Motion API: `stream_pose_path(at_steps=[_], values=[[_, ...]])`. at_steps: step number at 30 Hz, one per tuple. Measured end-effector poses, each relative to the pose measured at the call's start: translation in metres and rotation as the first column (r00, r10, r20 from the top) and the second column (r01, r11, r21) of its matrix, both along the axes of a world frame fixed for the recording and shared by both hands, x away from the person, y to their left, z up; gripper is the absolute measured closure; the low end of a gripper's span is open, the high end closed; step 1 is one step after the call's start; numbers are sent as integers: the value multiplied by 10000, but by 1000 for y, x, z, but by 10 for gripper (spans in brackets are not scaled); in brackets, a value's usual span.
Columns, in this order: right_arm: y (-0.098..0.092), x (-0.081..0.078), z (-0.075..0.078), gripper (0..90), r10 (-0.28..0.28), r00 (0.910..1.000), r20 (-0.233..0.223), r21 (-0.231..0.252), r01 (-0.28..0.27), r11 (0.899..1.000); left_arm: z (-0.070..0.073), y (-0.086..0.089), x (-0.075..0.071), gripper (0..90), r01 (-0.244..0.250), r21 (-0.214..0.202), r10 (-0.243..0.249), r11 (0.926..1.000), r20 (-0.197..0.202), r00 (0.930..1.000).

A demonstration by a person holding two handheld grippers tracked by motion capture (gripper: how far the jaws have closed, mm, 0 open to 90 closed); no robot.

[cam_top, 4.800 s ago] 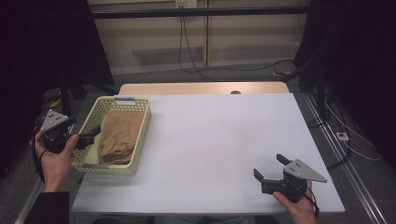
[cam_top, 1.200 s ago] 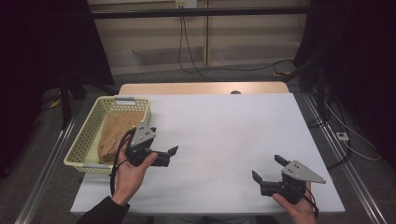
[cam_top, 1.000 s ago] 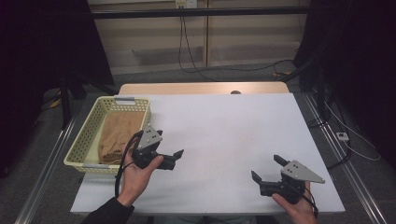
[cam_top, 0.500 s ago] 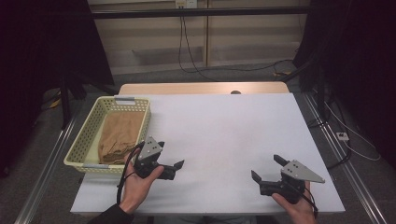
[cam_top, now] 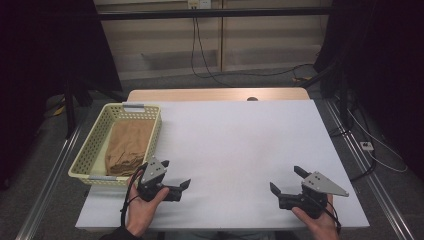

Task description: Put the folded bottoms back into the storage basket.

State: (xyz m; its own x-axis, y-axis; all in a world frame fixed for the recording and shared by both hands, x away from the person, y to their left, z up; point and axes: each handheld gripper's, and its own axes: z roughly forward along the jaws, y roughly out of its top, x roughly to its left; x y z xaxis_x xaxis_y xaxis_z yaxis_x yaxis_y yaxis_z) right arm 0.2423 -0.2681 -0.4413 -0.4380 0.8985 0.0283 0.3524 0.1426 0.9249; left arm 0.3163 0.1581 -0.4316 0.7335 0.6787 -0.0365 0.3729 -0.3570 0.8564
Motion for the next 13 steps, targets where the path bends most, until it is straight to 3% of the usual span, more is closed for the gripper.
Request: stream_pose_path(at_steps=[2,3,7,10,13], values=[[0,0,0,32,-5,10000,9,1,5,10000,-2,3,-1,58,-137,-22,137,9999,151,9998],[0,-1,0,33,3,10000,32,9,-3,10000,-5,4,-1,62,-258,-230,260,9994,107,9996],[0,-1,0,34,8,10000,35,9,-8,10000,-9,2,-1,66,-57,-156,57,9999,22,10000],[-1,-2,0,34,10,10000,27,-3,-10,10000,-8,0,-1,61,-154,1,154,9999,235,9996],[-1,-1,0,34,36,10000,48,20,-36,10000,-10,-2,2,59,-190,100,190,9998,-17,9998]])
